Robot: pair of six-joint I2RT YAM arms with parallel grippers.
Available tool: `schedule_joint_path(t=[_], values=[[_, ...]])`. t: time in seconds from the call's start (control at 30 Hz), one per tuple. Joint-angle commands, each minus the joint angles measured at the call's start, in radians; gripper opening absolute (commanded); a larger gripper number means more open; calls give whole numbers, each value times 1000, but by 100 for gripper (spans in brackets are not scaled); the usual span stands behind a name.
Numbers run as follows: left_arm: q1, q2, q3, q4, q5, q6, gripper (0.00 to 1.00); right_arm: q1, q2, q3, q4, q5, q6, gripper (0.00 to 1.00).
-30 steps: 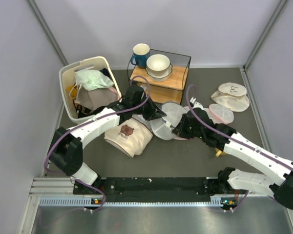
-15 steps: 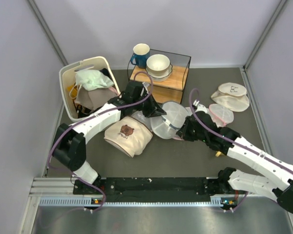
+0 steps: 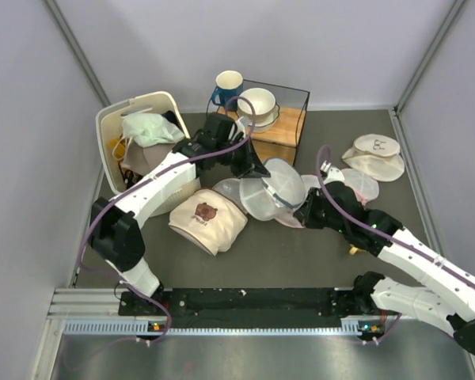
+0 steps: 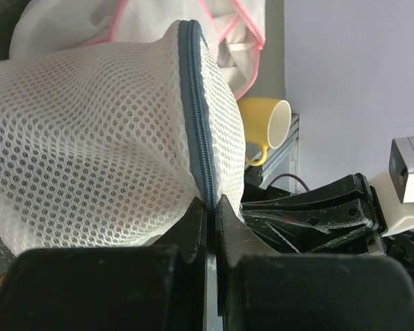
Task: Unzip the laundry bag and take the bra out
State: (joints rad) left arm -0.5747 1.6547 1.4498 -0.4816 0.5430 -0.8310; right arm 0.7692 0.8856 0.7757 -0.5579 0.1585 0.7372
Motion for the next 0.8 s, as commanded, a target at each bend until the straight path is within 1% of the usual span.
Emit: schedule_joint_path(t=[0.0,0.13,0.2,0.23,0.27,0.3,0.33,0.37,0.4,0.5,0.53,0.57,0.6,0.67,0.7,0.77], values=[[30,40,132,-51,8,145,0,-7,-36,82,-99,30,-48,0],[26,102,167,-81,11,176,0,2,-24,103,-89,4,-29,0],[19,109,170,-89,11,178,25,2,-2,103,-77,-4,-12,0],[16,100,169,-100,0,181,35,4,9,102,-68,-11,-3,0],[13,73,170,-109,-33,184,67,4,28,99,-59,-13,10,0],[7,54,170,-120,-50,184,78,4,38,96,-50,-16,17,0],[4,33,167,-130,-70,175,85,4,47,94,-31,-19,22,0],[3,-16,149,-147,-86,165,89,4,64,94,-21,-20,27,0],[-1,-45,130,-149,-115,149,96,4,72,97,-13,-23,33,0],[-2,-163,20,-135,-136,35,97,2,92,99,16,-34,42,0],[-4,-192,-15,-118,-130,8,97,2,93,97,27,-40,47,0],[-7,-243,-87,-73,-121,-22,97,4,96,94,30,-40,51,0],[-16,-265,-121,-51,-114,-80,97,2,96,94,32,-39,56,0],[-22,-301,-198,-8,-78,-126,97,4,93,93,38,-39,56,0],[-28,-305,-212,21,-69,-163,97,2,90,94,39,-37,57,0],[-42,-294,-230,43,-61,-189,98,4,85,91,39,-40,54,0]])
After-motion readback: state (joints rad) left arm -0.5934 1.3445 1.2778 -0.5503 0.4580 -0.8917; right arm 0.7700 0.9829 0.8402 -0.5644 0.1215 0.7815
